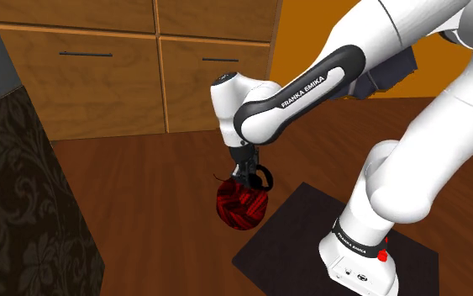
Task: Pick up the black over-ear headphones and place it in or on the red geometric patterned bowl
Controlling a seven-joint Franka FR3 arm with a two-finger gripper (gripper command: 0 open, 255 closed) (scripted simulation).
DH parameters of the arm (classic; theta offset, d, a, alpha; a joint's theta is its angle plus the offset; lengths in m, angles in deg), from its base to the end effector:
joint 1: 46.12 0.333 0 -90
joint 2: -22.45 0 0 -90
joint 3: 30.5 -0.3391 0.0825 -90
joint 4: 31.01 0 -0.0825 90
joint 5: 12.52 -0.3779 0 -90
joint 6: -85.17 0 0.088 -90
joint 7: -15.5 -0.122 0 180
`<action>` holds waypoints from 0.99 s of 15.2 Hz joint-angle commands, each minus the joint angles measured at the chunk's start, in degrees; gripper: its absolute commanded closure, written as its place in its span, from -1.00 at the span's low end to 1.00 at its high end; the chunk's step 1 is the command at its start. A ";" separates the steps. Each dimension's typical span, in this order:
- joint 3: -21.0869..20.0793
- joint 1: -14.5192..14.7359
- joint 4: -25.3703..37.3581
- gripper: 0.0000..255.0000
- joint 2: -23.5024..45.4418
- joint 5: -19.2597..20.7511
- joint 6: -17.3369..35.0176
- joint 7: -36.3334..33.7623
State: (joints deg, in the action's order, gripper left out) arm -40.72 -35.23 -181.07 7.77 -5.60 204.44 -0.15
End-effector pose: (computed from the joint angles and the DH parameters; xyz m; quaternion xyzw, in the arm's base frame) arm 0.3478 0.1236 0.3285 0.9842 0.0776 -0.1135 0.1112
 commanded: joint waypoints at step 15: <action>-0.35 -0.53 -2.17 1.00 6.00 1.85 7.95 -2.24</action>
State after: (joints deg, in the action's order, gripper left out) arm -41.07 -35.76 -183.23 13.73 -3.75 212.36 -2.38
